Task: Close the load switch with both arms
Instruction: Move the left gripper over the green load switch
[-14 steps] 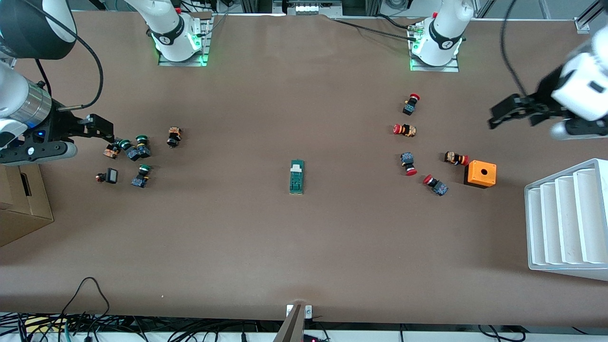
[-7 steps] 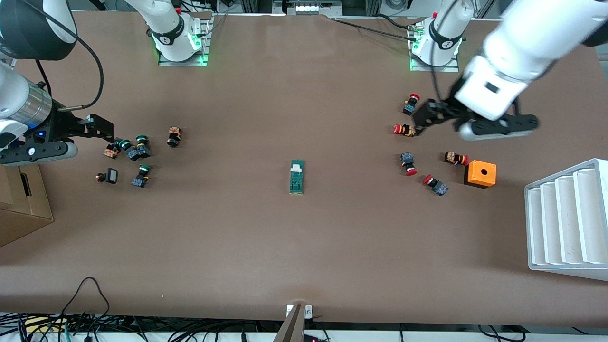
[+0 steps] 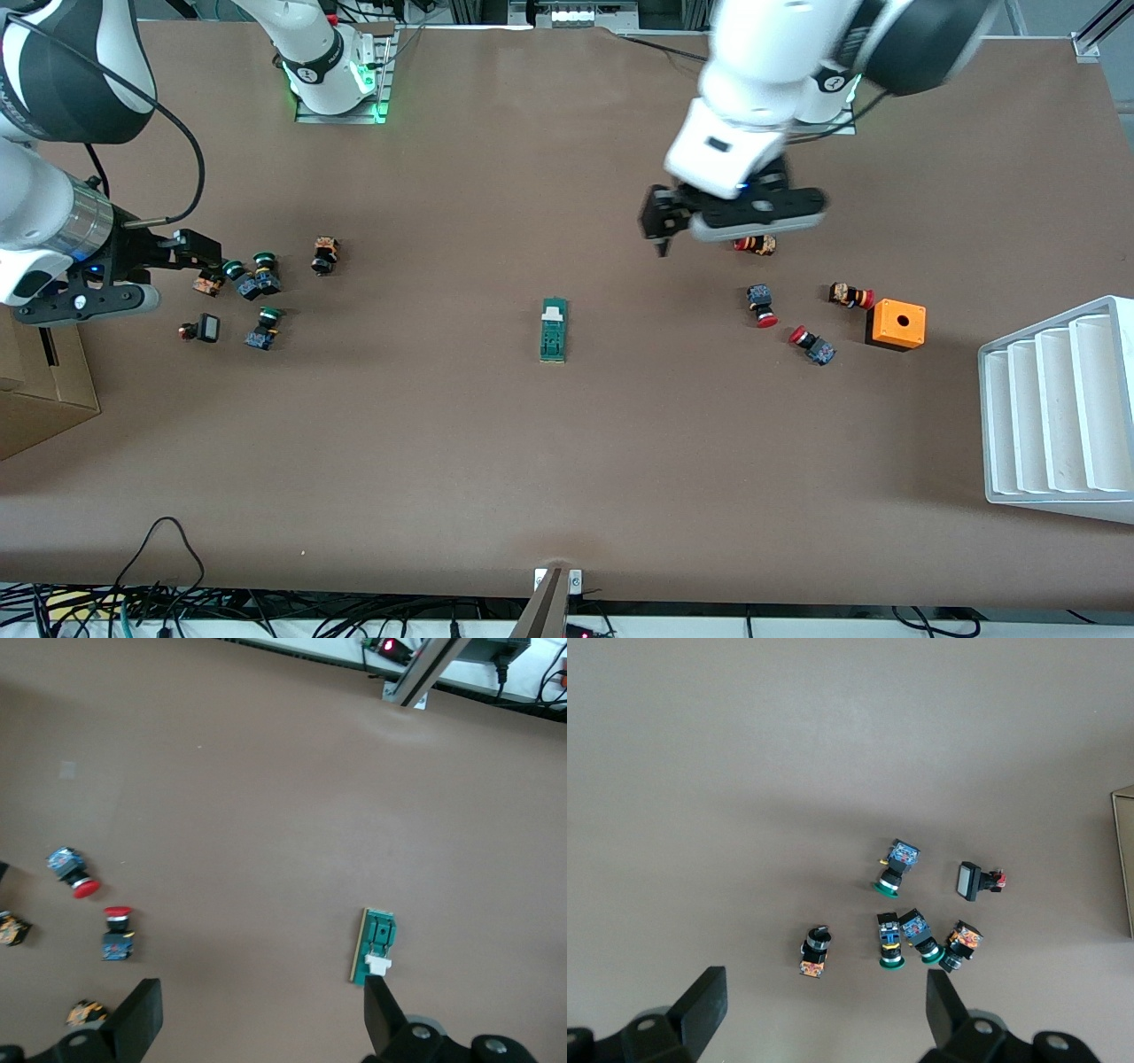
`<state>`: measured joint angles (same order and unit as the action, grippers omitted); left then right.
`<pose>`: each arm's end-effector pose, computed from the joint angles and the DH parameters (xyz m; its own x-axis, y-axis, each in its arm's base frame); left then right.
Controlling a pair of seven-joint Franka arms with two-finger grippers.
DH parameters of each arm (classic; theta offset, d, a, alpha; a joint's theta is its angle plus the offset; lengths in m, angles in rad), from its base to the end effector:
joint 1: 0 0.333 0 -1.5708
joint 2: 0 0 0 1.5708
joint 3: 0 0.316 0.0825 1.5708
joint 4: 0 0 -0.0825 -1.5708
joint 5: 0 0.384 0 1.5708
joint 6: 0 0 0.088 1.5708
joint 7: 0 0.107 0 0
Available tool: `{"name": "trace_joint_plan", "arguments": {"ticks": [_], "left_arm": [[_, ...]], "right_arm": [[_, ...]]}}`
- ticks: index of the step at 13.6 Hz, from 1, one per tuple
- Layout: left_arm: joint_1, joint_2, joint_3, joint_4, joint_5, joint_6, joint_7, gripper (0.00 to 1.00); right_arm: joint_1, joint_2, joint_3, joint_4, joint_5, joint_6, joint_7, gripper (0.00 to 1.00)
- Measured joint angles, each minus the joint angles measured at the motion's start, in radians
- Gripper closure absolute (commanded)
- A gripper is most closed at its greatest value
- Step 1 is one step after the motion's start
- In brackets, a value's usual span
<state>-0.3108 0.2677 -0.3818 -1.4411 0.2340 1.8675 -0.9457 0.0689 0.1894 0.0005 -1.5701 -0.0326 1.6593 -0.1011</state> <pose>0.5346 -0.3801 0.5644 0.9514 0.2254 0.2100 0.2168 -0.9742 0.0633 0.6088 0.0391 0.5216 0.9797 0.1721 -0.1028 0.1752 -0.9843 0.0217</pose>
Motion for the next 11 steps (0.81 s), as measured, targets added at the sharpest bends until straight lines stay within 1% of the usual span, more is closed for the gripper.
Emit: {"name": "trace_joint_plan", "arguments": {"ticks": [2,6,9,11], "left_arm": [[-0.062,0.040,-0.002,-0.018,0.088,0.072,-0.093,0.00],[-0.146,0.079,-0.004,-0.150,0.299,0.261,-0.291,0.00],[-0.227,0.130,-0.006,-0.212,0.528,0.296,-0.515,0.00],[-0.287,0.204,-0.007,-0.226,0.721,0.297,-0.709,0.00]], "right_arm": [[0.000,0.000,0.000,0.005,0.000,0.000,-0.003,0.01],[-0.003,-0.001,-0.003,0.013,0.000,-0.001,-0.006,0.01],[-0.008,0.000,-0.006,0.013,0.000,0.000,-0.028,0.01],[-0.009,0.000,-0.006,0.013,0.001,0.001,-0.030,0.01]]}}
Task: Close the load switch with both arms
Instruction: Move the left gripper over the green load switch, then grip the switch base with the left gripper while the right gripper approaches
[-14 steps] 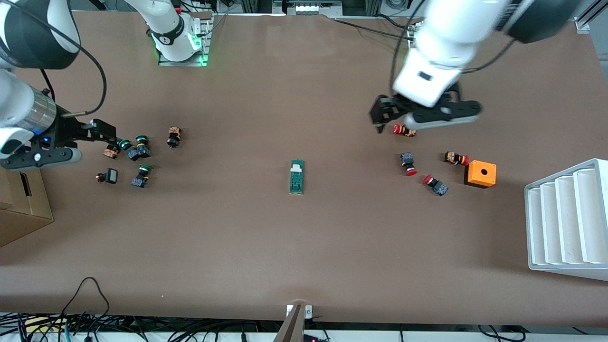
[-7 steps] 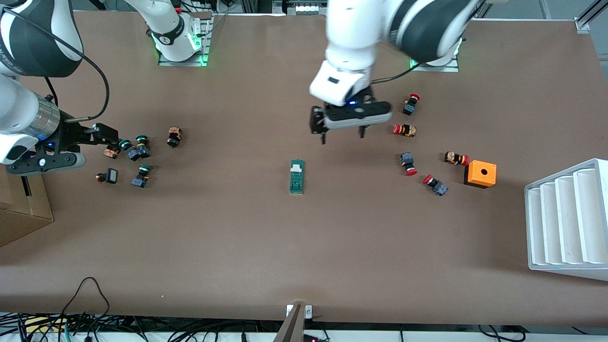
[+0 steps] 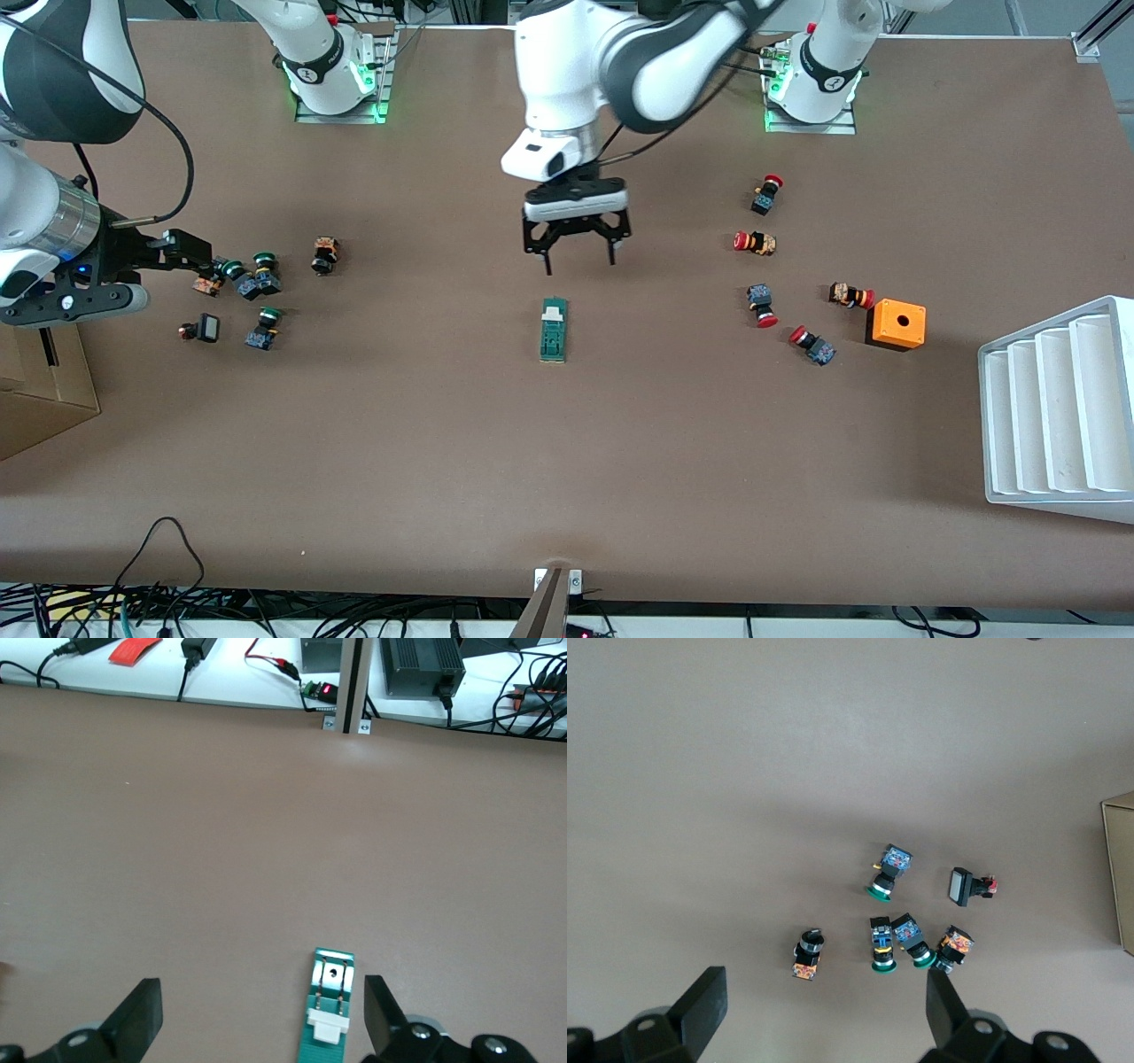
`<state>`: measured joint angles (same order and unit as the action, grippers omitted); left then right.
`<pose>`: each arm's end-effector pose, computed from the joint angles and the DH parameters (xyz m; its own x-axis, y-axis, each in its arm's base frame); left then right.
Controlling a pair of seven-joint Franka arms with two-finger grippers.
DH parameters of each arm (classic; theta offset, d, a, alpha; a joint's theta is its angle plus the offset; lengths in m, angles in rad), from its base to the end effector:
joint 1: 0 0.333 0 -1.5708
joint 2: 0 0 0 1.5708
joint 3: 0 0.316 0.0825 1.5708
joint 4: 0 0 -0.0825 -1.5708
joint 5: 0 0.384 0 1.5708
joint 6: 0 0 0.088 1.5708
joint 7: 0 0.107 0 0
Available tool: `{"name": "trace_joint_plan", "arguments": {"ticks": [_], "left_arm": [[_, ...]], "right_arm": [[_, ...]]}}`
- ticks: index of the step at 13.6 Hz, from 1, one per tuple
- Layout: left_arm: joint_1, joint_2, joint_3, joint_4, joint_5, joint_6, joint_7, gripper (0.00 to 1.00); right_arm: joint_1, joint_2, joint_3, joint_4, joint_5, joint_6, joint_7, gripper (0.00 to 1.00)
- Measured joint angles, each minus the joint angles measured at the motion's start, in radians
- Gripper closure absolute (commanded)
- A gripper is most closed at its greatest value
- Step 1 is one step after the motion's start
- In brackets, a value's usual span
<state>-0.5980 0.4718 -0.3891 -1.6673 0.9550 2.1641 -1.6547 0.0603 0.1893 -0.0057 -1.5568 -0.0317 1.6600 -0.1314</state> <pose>0.4299 -0.5333 0.3641 0.7908 0.1455 0.5946 0.1929 -0.9811 -0.0165 0.6107 0.0305 0.5280 0.9782 0.1874 -0.0895 0.1900 -0.9816 0.0207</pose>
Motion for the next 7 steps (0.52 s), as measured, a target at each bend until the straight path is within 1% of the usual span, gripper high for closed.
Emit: {"name": "trace_joint_plan", "arguments": {"ticks": [3,7], "left_arm": [[-0.054,0.130,0.000,-0.005,0.240,0.003,-0.240,0.00],[-0.074,0.235,0.000,-0.004,0.475,0.010,-0.486,0.00]], "right_arm": [[0.000,0.000,0.000,0.000,0.030,0.000,0.000,0.01],[0.000,0.000,0.000,0.000,0.043,0.001,0.000,0.01]]}}
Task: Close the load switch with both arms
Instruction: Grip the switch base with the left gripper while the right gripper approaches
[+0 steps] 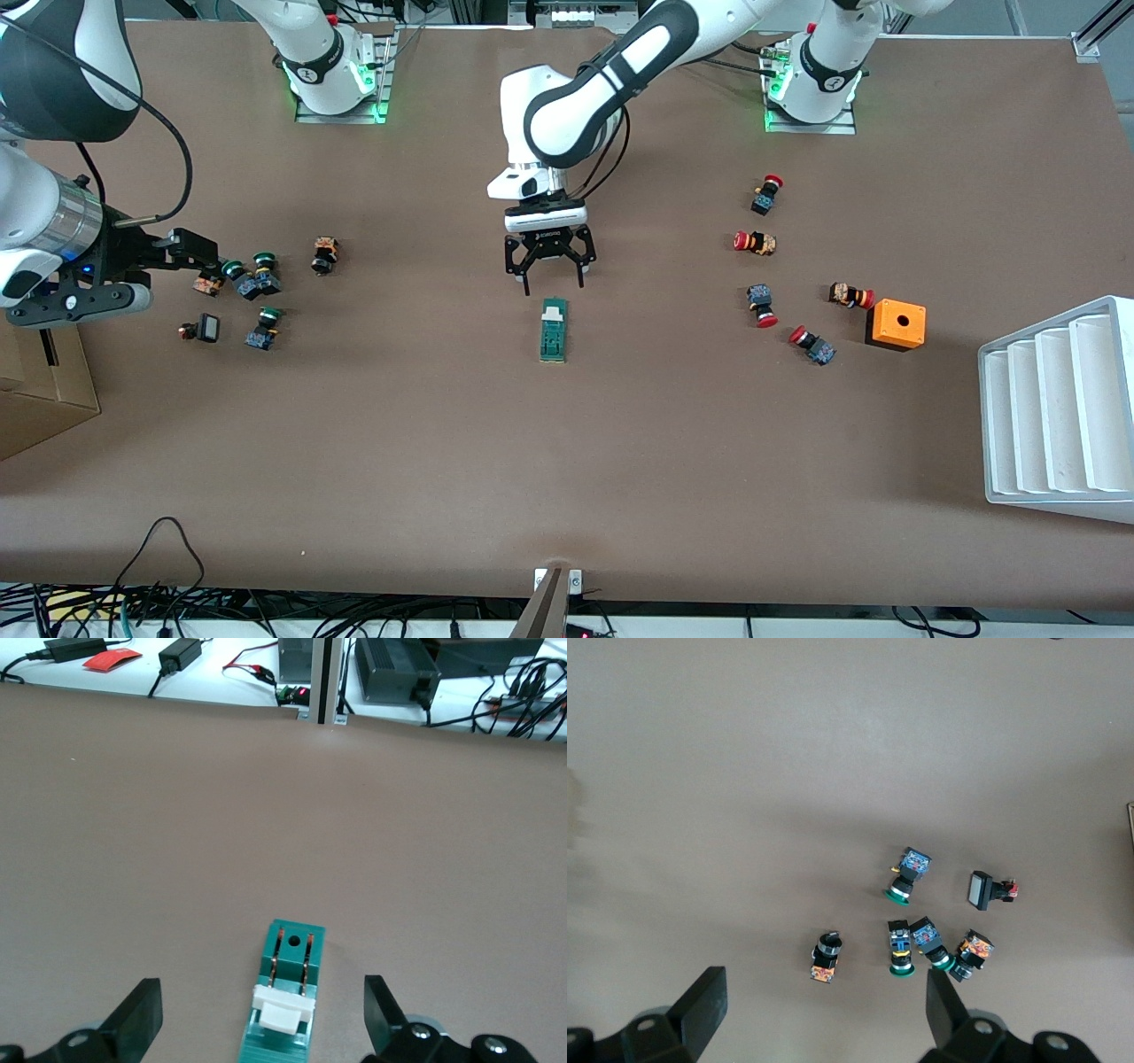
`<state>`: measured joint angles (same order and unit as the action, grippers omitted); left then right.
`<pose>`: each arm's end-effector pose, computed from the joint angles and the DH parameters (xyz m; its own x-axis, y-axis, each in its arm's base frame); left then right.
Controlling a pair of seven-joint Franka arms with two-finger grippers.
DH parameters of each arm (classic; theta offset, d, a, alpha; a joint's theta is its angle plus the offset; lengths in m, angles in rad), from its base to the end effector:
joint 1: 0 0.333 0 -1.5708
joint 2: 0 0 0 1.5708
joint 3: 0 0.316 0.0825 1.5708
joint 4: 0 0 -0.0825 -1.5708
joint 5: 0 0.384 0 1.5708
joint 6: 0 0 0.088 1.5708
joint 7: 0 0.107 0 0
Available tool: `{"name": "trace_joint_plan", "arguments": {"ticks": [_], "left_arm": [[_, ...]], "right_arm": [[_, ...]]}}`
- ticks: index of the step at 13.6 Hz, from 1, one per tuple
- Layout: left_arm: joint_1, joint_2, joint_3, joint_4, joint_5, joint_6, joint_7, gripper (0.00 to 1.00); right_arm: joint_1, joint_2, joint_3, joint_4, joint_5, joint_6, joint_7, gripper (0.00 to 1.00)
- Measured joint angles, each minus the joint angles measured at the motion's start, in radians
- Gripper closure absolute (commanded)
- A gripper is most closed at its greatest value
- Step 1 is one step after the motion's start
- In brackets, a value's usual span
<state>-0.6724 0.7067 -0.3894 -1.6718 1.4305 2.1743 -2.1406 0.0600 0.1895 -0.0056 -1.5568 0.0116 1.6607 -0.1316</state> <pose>0.3932 -0.5619 0.2194 0.6464 0.1588 0.7463 0.1848 -0.9816 0.0489 0.6106 0.0347 0.5279 0.9794 0.1837 -0.0834 0.1825 -0.9830 -0.0215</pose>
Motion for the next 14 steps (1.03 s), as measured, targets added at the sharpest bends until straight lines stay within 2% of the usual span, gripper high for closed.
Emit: {"name": "trace_joint_plan", "arguments": {"ticks": [5,7,10,14], "left_arm": [[-0.016,0.076,0.001,-0.014,0.266,0.000,-0.205,0.00],[-0.016,0.099,0.004,-0.030,0.339,-0.003,-0.268,0.00],[-0.016,0.130,0.008,-0.036,0.399,-0.012,-0.305,0.00],[-0.015,0.166,0.011,-0.037,0.456,-0.038,-0.330,0.00]], "right_arm": [[0.000,0.006,0.000,0.000,0.001,0.001,0.000,0.01],[0.002,0.027,0.001,0.013,0.039,0.011,0.017,0.01],[0.053,0.086,0.007,0.036,0.086,0.101,0.172,0.02],[0.186,0.182,0.020,0.042,0.089,0.272,0.555,0.03]]}}
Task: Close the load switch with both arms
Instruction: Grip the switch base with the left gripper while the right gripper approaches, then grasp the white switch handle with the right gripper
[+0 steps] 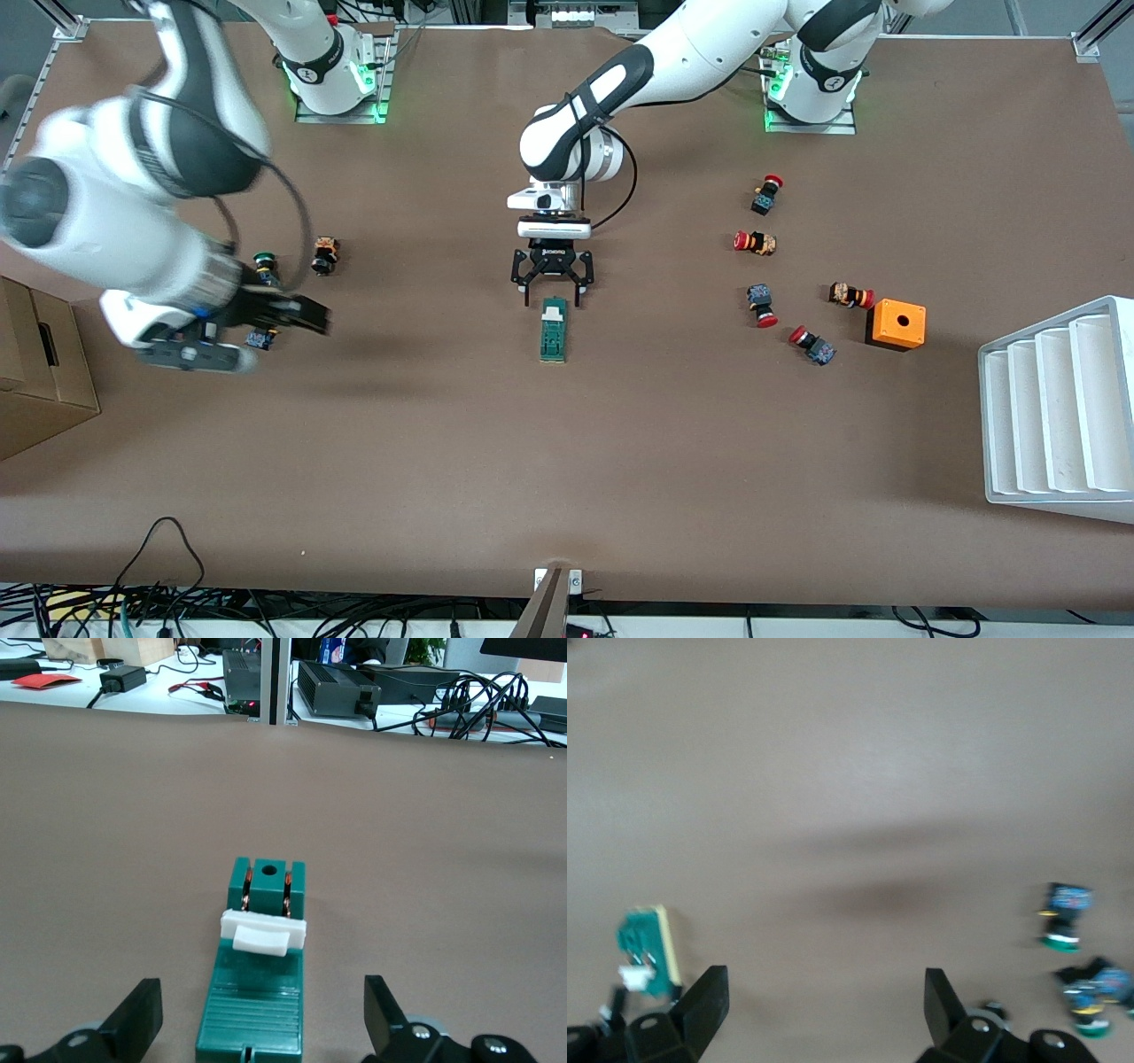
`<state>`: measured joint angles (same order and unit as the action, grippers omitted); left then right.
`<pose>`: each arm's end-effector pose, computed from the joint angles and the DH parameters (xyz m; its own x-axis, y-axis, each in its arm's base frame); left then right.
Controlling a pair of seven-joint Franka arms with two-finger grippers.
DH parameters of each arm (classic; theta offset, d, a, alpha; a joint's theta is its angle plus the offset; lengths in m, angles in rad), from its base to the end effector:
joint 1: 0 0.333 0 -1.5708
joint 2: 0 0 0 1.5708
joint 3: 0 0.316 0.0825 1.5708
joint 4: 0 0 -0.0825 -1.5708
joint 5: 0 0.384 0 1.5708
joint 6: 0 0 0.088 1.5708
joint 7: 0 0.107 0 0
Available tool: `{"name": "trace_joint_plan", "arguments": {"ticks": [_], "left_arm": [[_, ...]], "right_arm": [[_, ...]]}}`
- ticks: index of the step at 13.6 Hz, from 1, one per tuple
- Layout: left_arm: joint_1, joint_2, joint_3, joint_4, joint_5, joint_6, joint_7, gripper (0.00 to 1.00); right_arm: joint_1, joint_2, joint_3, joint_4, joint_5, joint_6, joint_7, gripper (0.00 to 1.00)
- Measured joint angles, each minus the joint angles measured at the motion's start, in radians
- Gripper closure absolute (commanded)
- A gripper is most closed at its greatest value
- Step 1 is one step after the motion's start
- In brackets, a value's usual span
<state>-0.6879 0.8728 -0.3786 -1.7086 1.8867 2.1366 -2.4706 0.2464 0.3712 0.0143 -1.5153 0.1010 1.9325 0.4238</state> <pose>0.3705 -0.5453 0.1083 0.5100 0.0944 0.8550 0.0376 -0.9955 0.0875 0.6508 0.1795 0.4543 0.9805 -0.1964 -0.0013 -0.1954 -0.9745 -0.1102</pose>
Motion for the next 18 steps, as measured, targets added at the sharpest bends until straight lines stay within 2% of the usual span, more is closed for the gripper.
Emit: {"name": "trace_joint_plan", "arguments": {"ticks": [4,7,9,12,16,18], "left_arm": [[-0.003,0.025,0.000,0.003,0.035,-0.013,-0.019,0.01],[-0.011,0.026,-0.001,0.008,0.036,-0.014,-0.020,0.07],[-0.020,0.031,-0.001,0.013,0.036,-0.014,-0.021,0.14],[-0.025,0.041,-0.001,0.019,0.036,-0.019,-0.023,0.20],[-0.025,0.043,0.000,0.015,0.036,-0.033,-0.024,0.34],[-0.025,0.043,0.001,0.012,0.036,-0.045,-0.025,0.38]], "right_arm": [[0.113,0.112,-0.001,0.062,0.065,0.070,0.378,0.03],[0.195,0.175,-0.002,0.076,0.127,0.157,0.621,0.09],[0.257,0.218,-0.001,0.077,0.134,0.232,0.759,0.17],[0.337,0.262,-0.003,0.076,0.134,0.305,0.887,0.26],[0.376,0.302,-0.004,0.062,0.134,0.358,0.975,0.44],[0.390,0.330,-0.004,0.048,0.134,0.408,0.995,0.45]]}}
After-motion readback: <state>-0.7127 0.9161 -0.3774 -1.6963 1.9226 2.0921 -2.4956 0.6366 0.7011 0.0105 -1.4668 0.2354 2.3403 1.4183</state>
